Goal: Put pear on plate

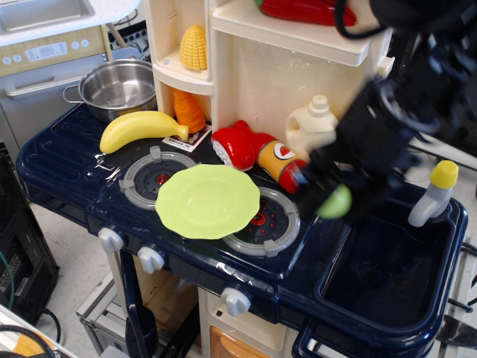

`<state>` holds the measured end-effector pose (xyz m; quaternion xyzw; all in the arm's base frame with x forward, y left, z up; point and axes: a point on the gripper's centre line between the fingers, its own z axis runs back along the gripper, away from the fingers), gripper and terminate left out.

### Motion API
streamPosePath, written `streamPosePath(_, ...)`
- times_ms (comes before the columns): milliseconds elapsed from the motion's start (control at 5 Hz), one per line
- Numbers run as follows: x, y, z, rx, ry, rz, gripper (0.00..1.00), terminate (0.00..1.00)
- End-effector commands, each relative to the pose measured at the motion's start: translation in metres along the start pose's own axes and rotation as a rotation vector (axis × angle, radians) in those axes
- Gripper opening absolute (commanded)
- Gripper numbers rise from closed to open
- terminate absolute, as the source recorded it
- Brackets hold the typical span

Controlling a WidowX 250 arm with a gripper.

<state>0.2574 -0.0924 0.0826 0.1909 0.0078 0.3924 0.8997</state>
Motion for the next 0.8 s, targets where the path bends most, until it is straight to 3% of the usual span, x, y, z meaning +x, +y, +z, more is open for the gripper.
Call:
streamPosePath(0,0.058,0.069,0.008,-0.023,-0.088,-0.111,0.0,0.0)
streamPosePath(200,0.084,0.075,-0.033,-0.091,-0.049,-0.137,0.0,0.0)
streamPosePath(400,0.088,0.056,-0.053,-0.127,-0.053,-0.149,0.0,0.0)
streamPosePath(600,0.088,0.041,-0.059,-0.171,-0.054,-0.156,0.0,1.0)
